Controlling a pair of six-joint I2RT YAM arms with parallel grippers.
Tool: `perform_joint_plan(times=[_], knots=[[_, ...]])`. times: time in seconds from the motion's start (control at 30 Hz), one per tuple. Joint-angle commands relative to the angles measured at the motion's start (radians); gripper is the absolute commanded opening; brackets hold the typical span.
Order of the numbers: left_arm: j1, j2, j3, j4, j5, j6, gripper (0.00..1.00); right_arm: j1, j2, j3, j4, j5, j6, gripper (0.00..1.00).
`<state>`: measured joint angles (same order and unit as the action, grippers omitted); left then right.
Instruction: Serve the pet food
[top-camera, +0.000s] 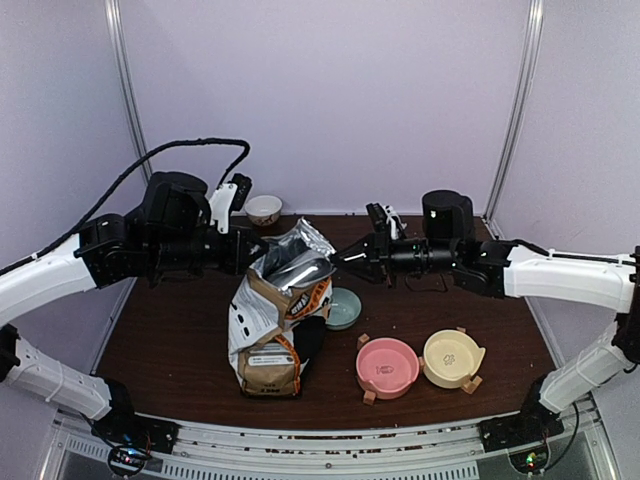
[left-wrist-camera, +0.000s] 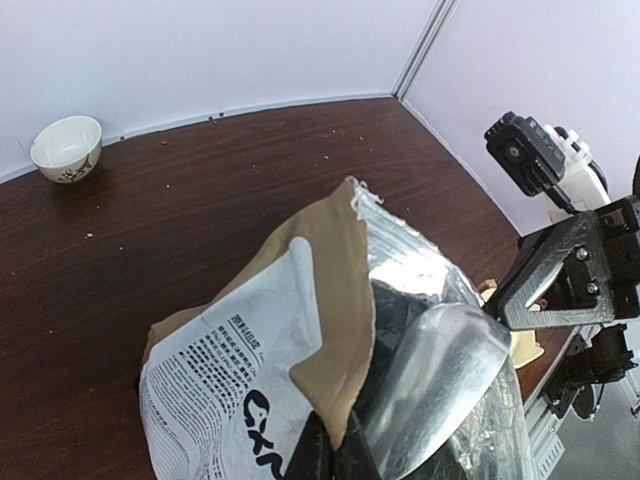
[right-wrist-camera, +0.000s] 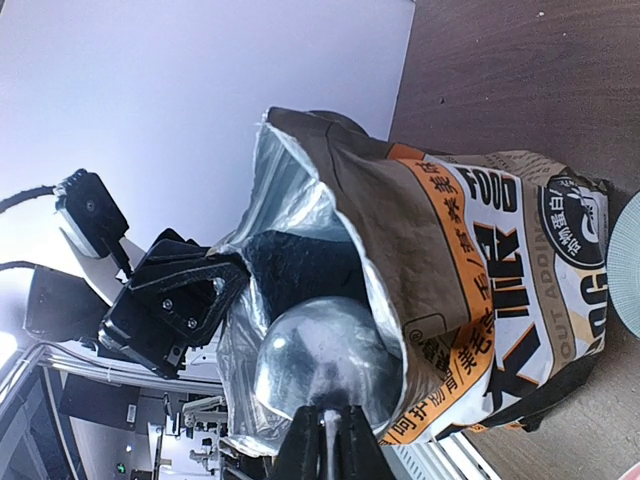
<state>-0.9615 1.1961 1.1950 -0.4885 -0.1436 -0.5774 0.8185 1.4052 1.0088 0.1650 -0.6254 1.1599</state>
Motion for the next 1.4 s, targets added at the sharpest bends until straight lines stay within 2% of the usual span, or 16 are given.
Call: perform_joint_plan(times=[0.0,0.07,0.1,0.13,0.2,0.23,0.3,0.43,0.67,0.83,1.03,1.23,1.37], knots=[[0.002,-0.037,0.025,0.124,0.005,0.039,0.00,-0.007,-0.039,0.027,-0.089,0.080,-0.047,0.00],[0.003,-0.029,0.036,0.101,-0.002,0.061,0.00,0.001,-0.055,0.051,-0.114,0.110,-0.092,0.00],[0.002,-0.026,0.045,0.083,-0.011,0.078,0.05,0.005,-0.060,0.072,-0.142,0.126,-0.121,0.00],[0.002,-0.026,0.053,0.072,-0.015,0.101,0.17,0.010,-0.062,0.096,-0.178,0.143,-0.158,0.00],[0.001,-0.039,0.055,0.072,-0.008,0.170,0.45,0.016,-0.062,0.144,-0.241,0.171,-0.190,0.00],[0.001,-0.048,0.054,0.076,-0.005,0.209,0.56,0.018,-0.062,0.161,-0.254,0.176,-0.194,0.00],[0.001,-0.079,0.049,0.084,-0.002,0.303,0.70,0.019,-0.066,0.186,-0.259,0.181,-0.188,0.00],[-0.003,-0.153,-0.005,0.165,0.035,0.434,0.79,0.021,-0.076,0.207,-0.239,0.189,-0.157,0.00],[-0.009,-0.186,-0.056,0.230,0.114,0.571,0.81,0.023,-0.087,0.219,-0.137,0.123,-0.054,0.00],[-0.008,-0.142,-0.017,0.208,0.106,0.565,0.81,0.032,-0.103,0.220,-0.052,0.052,0.030,0.00],[-0.008,-0.151,-0.023,0.261,0.158,0.535,0.81,0.036,-0.138,0.189,-0.005,0.028,0.084,0.00],[-0.008,-0.152,-0.022,0.280,0.208,0.517,0.55,0.044,-0.163,0.160,0.007,0.019,0.093,0.00],[-0.008,-0.153,-0.029,0.310,0.248,0.489,0.50,0.048,-0.170,0.152,0.005,0.013,0.092,0.00]])
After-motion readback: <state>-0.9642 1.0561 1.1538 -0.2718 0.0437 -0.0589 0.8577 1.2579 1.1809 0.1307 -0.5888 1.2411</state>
